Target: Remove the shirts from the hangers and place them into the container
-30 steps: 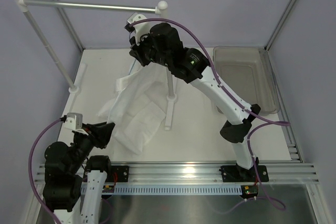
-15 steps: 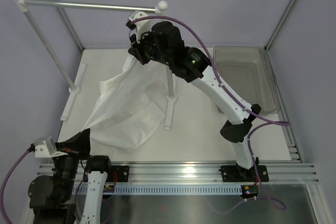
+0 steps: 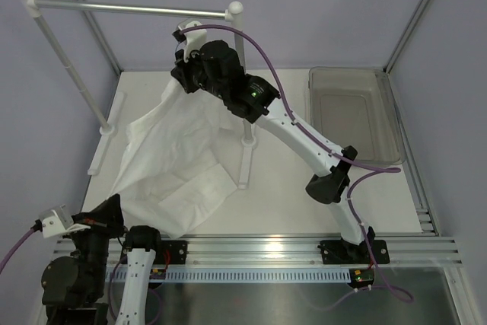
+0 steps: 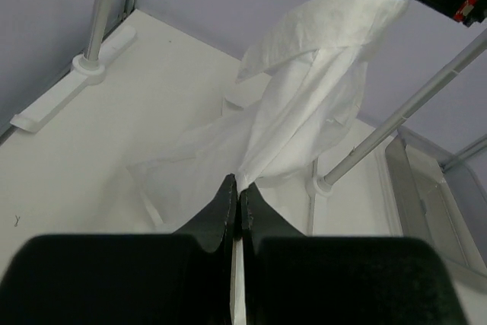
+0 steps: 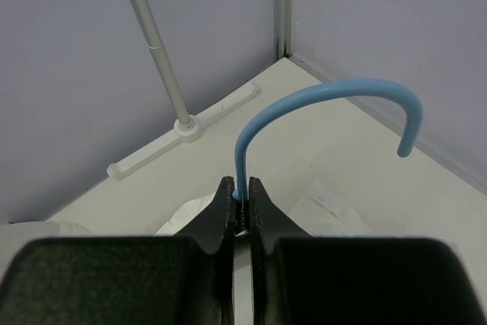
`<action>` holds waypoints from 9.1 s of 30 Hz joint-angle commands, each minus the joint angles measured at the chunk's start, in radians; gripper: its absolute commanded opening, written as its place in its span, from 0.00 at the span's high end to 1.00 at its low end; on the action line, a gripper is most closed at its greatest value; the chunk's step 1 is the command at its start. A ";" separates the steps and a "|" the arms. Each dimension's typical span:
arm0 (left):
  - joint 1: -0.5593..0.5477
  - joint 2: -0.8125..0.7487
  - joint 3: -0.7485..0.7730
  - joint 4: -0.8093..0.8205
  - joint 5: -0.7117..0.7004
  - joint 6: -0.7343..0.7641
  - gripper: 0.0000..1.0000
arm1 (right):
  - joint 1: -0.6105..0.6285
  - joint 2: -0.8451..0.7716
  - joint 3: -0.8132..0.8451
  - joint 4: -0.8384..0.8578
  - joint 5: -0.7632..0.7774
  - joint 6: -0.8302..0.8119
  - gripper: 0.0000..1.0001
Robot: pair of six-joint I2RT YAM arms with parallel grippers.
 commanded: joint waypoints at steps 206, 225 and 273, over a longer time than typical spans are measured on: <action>0.031 0.584 0.115 0.579 0.172 0.307 0.86 | 0.294 -1.166 -1.389 -0.122 0.068 0.372 0.00; 0.030 0.475 0.145 0.434 0.100 0.363 0.46 | 0.167 -0.273 -0.887 0.014 0.134 0.252 0.01; 0.030 0.274 0.109 0.301 0.226 0.295 0.46 | 0.044 0.407 -0.293 -0.069 -0.098 0.191 0.09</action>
